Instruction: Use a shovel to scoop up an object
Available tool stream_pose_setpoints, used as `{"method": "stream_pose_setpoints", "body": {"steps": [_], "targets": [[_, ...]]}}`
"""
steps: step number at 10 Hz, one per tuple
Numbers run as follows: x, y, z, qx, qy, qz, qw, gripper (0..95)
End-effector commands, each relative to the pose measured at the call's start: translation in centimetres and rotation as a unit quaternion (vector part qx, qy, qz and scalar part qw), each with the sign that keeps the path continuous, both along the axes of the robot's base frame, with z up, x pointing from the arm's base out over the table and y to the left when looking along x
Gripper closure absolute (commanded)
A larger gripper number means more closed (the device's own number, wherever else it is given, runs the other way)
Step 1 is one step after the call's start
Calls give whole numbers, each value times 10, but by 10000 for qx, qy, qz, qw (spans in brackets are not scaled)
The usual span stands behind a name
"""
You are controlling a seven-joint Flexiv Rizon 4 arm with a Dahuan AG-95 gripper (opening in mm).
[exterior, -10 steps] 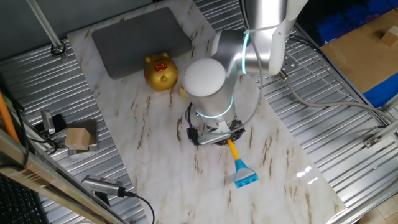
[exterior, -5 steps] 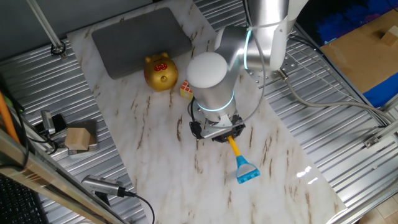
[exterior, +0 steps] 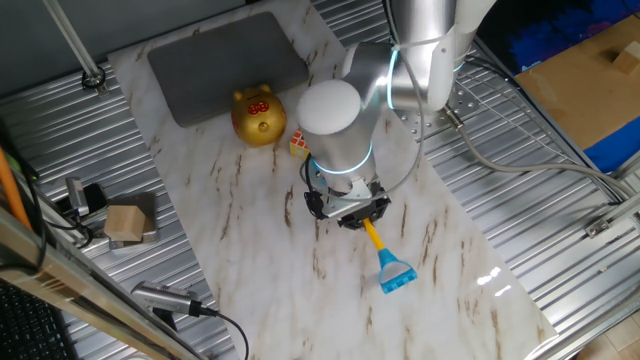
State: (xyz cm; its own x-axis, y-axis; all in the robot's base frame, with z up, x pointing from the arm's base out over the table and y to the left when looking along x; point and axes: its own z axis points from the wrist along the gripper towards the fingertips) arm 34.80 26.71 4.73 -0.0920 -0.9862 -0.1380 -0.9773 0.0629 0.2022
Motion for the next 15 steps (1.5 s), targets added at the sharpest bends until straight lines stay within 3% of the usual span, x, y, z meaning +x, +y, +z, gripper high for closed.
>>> {"method": "stream_pose_setpoints", "body": {"steps": [1, 4, 5, 8, 11, 15], "targets": [[10, -2, 0, 15, -86, 146, 9999, 950], [36, -1, 2, 54, -96, 203, 9997, 950], [36, 0, 2, 53, -49, 90, 9999, 950], [22, 5, 3, 58, -10, -65, 10000, 950], [-3, 15, 3, 17, -2, -104, 9999, 950], [-11, 12, 5, 73, -2, -70, 9999, 950]]}}
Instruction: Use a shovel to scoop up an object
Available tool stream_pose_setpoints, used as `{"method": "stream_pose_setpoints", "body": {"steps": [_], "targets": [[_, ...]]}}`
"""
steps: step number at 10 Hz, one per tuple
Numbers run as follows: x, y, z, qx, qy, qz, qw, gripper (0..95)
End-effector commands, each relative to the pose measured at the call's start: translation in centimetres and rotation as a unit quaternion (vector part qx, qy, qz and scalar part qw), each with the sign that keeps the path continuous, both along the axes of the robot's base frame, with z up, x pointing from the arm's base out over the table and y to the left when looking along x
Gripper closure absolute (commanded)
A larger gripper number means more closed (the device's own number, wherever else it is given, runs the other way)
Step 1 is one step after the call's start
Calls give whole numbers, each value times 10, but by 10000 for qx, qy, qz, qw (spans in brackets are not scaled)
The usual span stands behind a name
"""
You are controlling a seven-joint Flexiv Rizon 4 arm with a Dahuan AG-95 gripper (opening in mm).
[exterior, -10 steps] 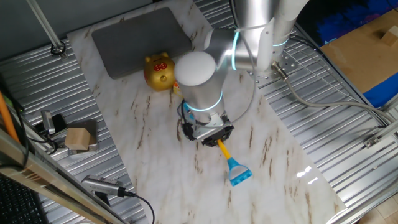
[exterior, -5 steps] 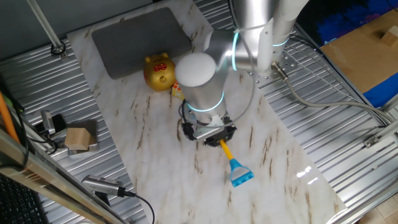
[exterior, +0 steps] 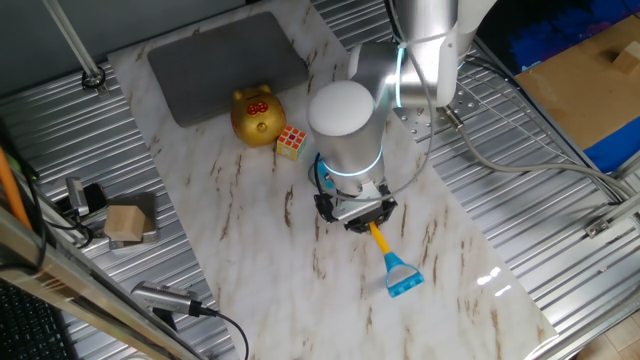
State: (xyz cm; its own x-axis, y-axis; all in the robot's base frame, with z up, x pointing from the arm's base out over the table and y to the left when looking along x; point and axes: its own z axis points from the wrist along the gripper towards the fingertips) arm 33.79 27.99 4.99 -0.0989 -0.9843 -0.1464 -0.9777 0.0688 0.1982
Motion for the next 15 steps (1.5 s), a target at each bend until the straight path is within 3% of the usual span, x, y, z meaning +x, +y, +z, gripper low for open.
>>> {"method": "stream_pose_setpoints", "body": {"steps": [1, 5, 11, 15], "targets": [[-1, -1, 2, 27, 16, -9, 10000, 950], [-1, -1, 2, 13, -11, 116, 9999, 950], [-1, -1, 2, -258, -24, -180, 9995, 950], [-1, -1, 2, -292, 9, -278, 9992, 950]]}}
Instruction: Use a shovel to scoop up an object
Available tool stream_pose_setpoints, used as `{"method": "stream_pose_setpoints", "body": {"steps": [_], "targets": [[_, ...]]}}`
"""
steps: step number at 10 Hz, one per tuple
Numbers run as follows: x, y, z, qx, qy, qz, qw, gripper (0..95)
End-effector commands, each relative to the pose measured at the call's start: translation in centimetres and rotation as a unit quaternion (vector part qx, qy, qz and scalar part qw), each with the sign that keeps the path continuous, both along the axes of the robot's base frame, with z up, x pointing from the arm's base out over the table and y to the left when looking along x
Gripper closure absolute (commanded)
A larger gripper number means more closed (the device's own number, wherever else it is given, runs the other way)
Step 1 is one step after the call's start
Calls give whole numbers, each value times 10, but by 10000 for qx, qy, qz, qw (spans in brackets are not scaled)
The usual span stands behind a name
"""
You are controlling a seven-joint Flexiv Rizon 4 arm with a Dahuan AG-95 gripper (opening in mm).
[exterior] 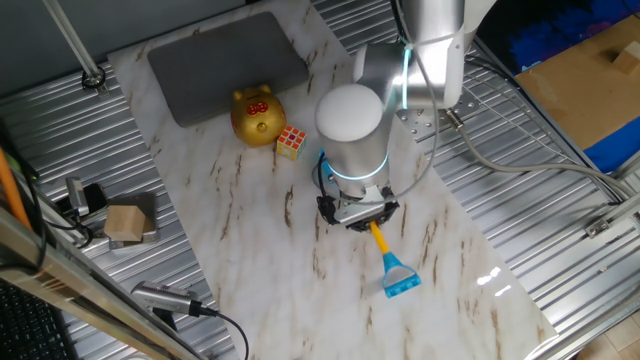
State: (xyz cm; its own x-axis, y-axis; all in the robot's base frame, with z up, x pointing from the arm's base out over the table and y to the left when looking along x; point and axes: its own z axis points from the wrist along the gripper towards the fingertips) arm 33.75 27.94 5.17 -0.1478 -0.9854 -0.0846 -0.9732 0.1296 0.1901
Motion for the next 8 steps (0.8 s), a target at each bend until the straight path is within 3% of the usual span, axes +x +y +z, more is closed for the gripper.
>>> {"method": "stream_pose_setpoints", "body": {"steps": [1, 4, 8], "targets": [[0, 0, 0, 31, 32, -60, 10000, 950], [-9, -12, 3, 62, 37, 27, 10000, 950], [-14, -30, -9, 144, 20, 137, 9998, 950]]}}
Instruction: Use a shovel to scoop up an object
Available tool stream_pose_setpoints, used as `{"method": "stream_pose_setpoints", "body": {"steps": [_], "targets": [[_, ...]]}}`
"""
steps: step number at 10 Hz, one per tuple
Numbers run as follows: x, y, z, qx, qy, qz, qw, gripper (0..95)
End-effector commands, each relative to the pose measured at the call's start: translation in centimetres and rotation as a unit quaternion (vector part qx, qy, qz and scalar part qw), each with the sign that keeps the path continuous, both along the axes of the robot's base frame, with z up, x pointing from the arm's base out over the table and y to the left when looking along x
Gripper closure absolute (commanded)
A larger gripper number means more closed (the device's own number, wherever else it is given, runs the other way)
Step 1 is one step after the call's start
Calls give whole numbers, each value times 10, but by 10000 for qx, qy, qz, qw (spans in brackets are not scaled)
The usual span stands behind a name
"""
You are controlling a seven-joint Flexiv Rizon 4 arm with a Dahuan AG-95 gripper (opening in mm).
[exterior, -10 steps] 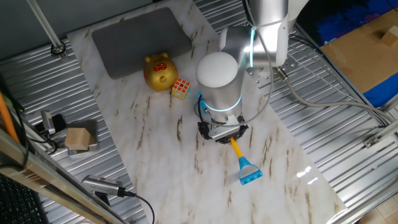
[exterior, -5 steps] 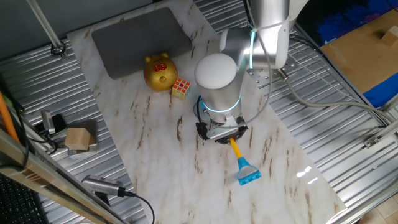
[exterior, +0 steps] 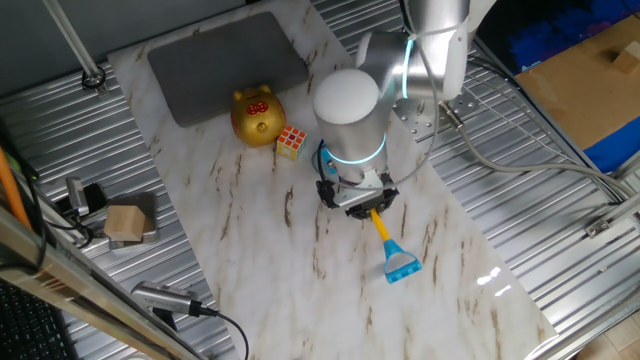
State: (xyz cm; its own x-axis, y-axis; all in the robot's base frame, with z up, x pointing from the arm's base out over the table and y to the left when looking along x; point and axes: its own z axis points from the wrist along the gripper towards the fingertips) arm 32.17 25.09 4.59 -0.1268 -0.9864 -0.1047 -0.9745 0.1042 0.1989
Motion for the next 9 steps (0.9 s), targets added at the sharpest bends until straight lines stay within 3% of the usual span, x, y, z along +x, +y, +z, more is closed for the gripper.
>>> {"method": "stream_pose_setpoints", "body": {"steps": [1, 4, 9], "targets": [[2, -4, -5, 61, -17, 51, 10000, 950], [11, -23, -2, 99, -45, 250, 9996, 950], [29, -30, -3, 269, -33, 208, 9994, 950]]}}
